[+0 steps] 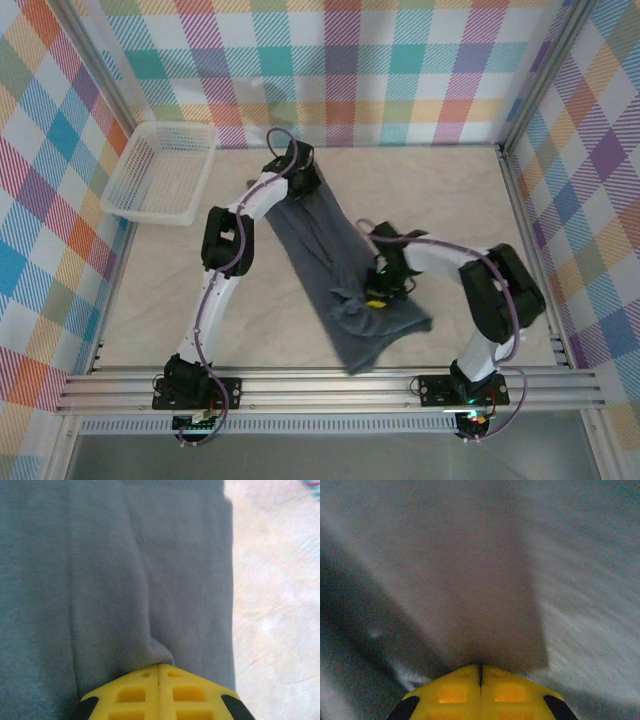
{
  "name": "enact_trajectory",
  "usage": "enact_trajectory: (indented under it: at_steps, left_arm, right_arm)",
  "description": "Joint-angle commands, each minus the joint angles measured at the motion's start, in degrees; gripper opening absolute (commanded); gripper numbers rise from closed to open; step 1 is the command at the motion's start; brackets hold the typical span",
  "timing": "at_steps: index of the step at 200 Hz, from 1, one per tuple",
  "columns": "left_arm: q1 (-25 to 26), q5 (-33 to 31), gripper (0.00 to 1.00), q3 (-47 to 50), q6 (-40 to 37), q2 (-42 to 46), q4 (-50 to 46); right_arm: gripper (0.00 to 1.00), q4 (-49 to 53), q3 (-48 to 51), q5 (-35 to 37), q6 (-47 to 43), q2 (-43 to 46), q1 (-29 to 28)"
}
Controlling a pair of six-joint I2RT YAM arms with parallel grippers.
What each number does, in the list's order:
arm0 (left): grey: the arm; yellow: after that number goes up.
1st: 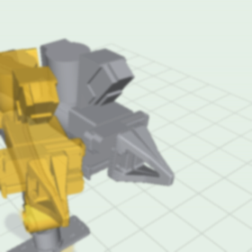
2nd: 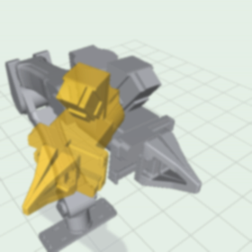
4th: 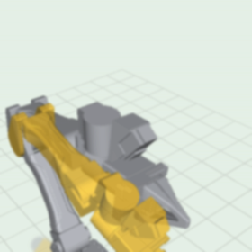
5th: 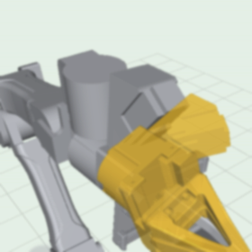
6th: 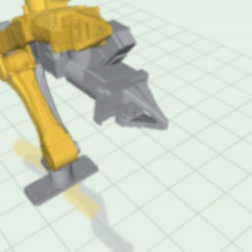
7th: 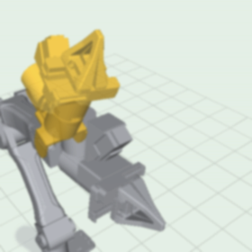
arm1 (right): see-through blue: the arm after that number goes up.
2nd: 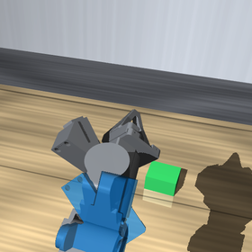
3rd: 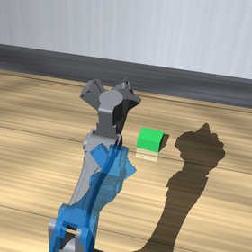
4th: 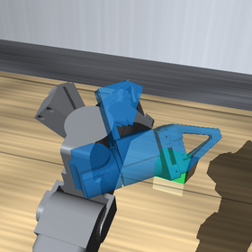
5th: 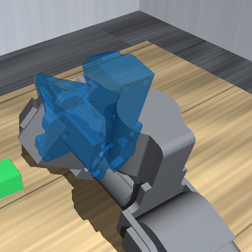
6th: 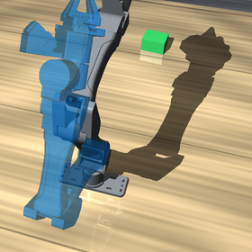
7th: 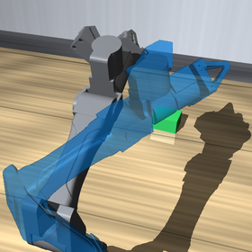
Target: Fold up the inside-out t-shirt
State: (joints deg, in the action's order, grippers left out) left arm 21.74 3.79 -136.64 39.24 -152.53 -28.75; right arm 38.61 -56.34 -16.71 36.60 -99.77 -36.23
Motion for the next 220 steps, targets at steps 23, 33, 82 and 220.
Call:
enact_trajectory:
  at_steps: [23, 33, 82, 220]
  left_arm:
    - [1.03, 4.86, 0.0, -5.45, -1.97, 1.47, -0.83]
    - [0.87, 5.61, 0.03, -2.74, -3.89, 5.16, -0.69]
    - [-1.67, 12.37, 0.43, 32.03, -8.7, 38.48, 11.19]
    - [-0.26, 15.25, 0.61, 96.56, 3.35, 93.59, -5.27]
  right_arm:
    - [0.05, 2.46, -17.36, -9.26, -2.91, -11.71, -10.88]
    - [0.05, 2.03, -19.28, -7.67, -3.03, -10.16, -10.66]
    - [0.24, -7.43, -5.86, 2.04, -0.03, 10.12, -5.7]
    - [0.29, -24.23, 16.38, -16.95, 5.91, 8.1, -7.15]
